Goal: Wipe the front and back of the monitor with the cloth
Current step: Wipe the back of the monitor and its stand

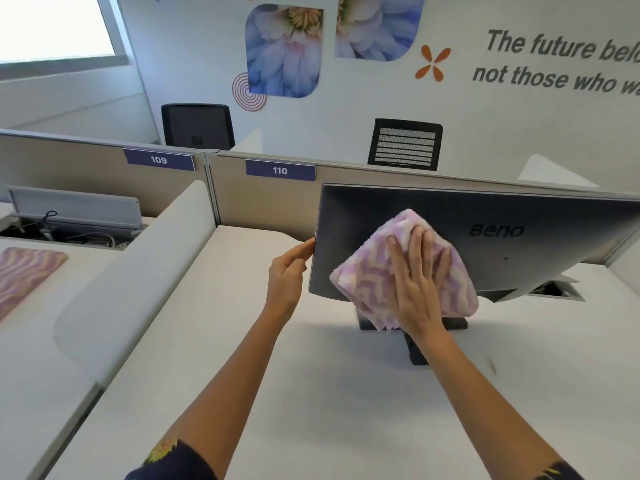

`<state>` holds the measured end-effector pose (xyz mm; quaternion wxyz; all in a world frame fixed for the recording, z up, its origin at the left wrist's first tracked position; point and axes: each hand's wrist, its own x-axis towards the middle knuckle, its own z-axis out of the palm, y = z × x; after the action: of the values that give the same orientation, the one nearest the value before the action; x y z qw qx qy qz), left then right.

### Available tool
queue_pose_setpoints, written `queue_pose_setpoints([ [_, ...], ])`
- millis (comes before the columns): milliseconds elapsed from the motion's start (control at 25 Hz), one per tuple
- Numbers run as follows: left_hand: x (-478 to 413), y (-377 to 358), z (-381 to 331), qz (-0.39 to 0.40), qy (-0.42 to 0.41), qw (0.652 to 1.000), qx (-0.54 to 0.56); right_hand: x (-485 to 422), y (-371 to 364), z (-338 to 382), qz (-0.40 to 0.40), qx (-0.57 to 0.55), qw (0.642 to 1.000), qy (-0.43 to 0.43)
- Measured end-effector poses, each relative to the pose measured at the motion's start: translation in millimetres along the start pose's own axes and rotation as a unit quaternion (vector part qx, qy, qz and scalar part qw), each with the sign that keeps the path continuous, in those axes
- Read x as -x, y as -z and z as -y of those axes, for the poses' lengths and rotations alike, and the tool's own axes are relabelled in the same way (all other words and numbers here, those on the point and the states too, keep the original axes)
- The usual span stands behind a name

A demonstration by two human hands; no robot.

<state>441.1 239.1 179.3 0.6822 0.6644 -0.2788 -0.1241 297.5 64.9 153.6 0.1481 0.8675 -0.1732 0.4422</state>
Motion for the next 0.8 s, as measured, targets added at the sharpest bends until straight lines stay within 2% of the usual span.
queue_pose_setpoints([
  [80,2,1,5,0.004,0.009,1.0,0.021,-24,7,17,-0.019,-0.043,0.997,-0.063],
  [200,3,2,14,0.006,0.023,0.999,0.042,-44,6,44,-0.016,-0.003,0.996,-0.082],
  [320,4,4,22,-0.003,0.037,0.998,0.059,-26,-14,51,-0.003,0.043,0.999,-0.013],
  [480,16,5,35,-0.023,0.092,0.992,0.088,33,-46,29,0.055,0.101,0.99,0.085],
  [600,18,6,39,-0.025,0.1,0.989,0.104,53,-45,15,0.065,0.053,0.996,0.016],
  [720,11,7,41,-0.037,0.093,0.991,0.09,39,-30,25,0.009,-0.011,0.994,-0.105],
  [800,10,5,43,-0.044,0.085,0.992,0.078,21,-27,43,-0.027,-0.047,0.987,-0.152],
])
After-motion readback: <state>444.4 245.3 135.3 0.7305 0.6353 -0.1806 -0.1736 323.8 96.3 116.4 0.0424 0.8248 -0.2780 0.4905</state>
